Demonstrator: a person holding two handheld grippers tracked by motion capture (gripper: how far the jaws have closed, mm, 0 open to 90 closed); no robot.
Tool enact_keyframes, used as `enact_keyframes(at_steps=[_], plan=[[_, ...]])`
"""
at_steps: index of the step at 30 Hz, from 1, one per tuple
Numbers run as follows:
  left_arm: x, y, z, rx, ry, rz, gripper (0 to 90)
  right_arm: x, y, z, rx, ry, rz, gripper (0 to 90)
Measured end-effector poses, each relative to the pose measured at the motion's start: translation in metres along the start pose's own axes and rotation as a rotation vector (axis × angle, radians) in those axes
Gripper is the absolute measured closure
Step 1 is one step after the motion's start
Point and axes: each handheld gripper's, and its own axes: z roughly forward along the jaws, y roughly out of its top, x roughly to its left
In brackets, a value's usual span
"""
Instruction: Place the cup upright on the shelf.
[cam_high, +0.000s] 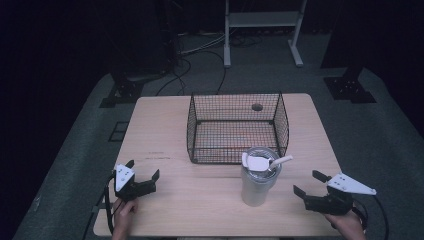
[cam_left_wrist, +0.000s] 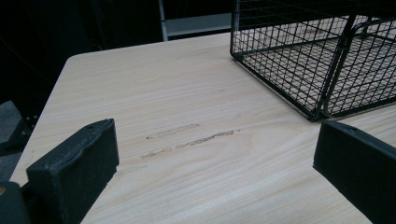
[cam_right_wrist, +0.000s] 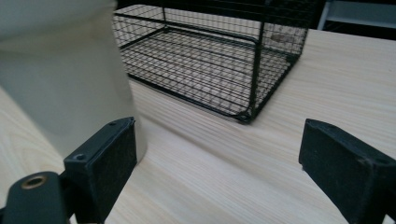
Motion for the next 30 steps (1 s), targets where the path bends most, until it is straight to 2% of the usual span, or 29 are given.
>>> enact_keyframes(at_steps=[5, 11, 30], plan=[[-0.001, 0.000, 0.000, 0.002, -0.003, 0.007, 0.0, 0.010, 0.004, 0.000, 0.006, 0.026, -0.039, 10.1], [-0.001, 0.000, 0.000, 0.000, -0.006, 0.008, 0.0, 0.024, 0.009, 0.001, 0.001, 0.081, -0.071, 10.0], [0.000, 0.000, 0.000, -0.001, -0.006, 0.008, 0.0, 0.052, 0.006, 0.022, -0.004, 0.137, -0.128, 10.0]])
